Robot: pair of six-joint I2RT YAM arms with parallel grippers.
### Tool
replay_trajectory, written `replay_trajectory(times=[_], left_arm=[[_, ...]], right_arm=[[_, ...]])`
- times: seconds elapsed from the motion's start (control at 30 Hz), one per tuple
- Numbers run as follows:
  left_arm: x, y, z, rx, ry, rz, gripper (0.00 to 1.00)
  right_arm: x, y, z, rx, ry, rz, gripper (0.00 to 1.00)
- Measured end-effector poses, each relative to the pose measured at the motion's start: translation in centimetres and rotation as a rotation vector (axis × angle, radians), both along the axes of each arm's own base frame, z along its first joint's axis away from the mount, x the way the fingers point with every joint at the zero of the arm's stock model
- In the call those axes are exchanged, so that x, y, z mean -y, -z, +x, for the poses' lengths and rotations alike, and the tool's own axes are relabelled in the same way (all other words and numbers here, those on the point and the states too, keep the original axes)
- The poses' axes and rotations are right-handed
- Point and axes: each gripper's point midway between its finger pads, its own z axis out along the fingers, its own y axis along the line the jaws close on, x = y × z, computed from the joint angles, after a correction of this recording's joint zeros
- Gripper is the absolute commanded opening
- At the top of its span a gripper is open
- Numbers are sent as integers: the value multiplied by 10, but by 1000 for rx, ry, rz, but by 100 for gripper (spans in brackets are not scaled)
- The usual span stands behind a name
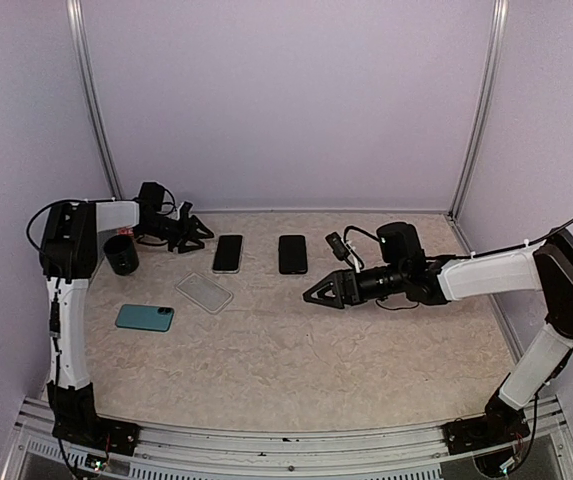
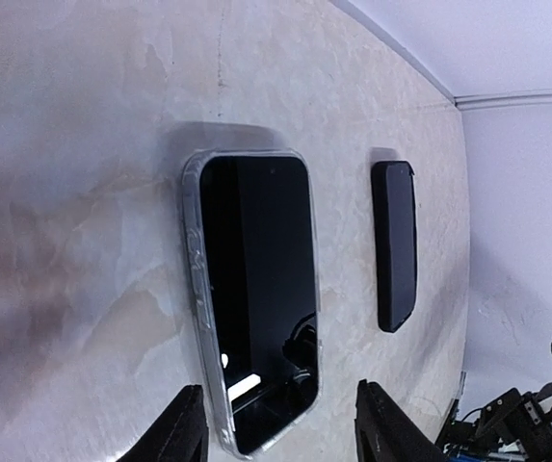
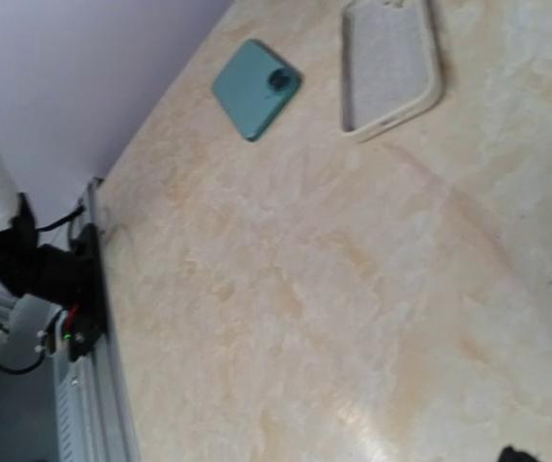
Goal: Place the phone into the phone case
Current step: Move the phone to the center of the board.
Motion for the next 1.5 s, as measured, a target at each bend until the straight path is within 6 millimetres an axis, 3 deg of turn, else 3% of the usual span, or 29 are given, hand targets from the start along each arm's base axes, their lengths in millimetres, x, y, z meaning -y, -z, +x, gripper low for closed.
replay_trajectory(times=[0.13,0.23,0.27,0.4,0.6,0.83,1.13,1.5], left_arm=[[-4,-32,-11,55,-28,25,68],[-6,-66,-20,129,-56,43,95],[-5,-77,-24,153,-63,48,99],[-2,-100,-46,204,-96,77,99],[-9,-83,-84,175,-174,178,99],[-47,-68,-132,125,-377,309,99],[-89,-79,-150,119,-635,392,99],[-133,-47,-172,52,-808,530,99]], right_arm=[[-1,3,8,16,28,-39,99],[1,6,14,29,56,-74,100],[1,7,15,32,65,-86,100],[4,12,19,47,89,-125,99],[6,19,23,74,118,-184,100],[6,23,22,128,142,-247,99],[6,22,25,142,155,-262,99],[7,23,26,146,165,-267,99]])
